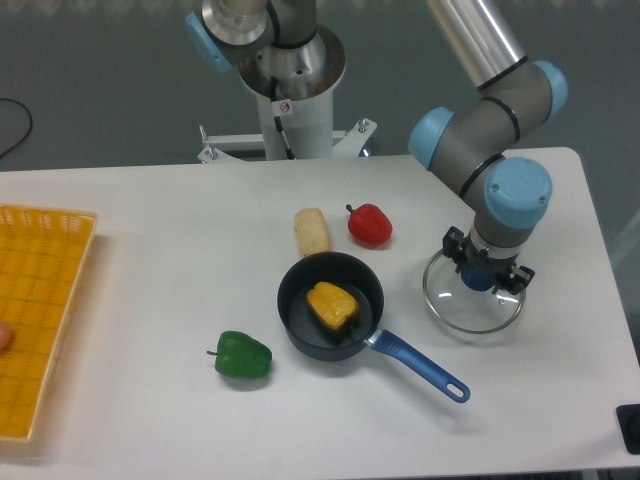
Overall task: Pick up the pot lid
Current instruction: 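Lift the glass lid by its knob up off the table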
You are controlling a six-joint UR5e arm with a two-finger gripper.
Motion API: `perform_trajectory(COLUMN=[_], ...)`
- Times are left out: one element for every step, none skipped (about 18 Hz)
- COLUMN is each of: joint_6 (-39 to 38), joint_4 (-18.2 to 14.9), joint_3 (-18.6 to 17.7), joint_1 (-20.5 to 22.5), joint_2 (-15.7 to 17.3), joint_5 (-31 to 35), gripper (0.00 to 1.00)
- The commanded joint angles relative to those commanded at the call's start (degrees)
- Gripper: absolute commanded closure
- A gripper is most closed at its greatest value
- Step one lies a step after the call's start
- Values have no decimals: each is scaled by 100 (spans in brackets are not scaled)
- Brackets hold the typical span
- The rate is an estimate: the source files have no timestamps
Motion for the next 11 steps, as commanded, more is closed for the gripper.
perform_trajectory(joint_6=[27,36,36,36,36,36,36,36,36,36,36], joint_4=[-54,-63,-54,-54,-63,-80,-107,-159,-177,-168,-168], joint_3=[44,54,54,62,63,54,54,45,45,28,1], joint_1=[0,-17,-61,-79,-88,-88,-97,-105,-106,-106,-114], joint_2=[44,71,80,97,141,211,264,316,369,370,370], joint_5=[-44,-53,-44,-44,-53,-62,-96,-158,-167,-167,-167], gripper=[45,45,45,45,45,45,45,45,45,45,45])
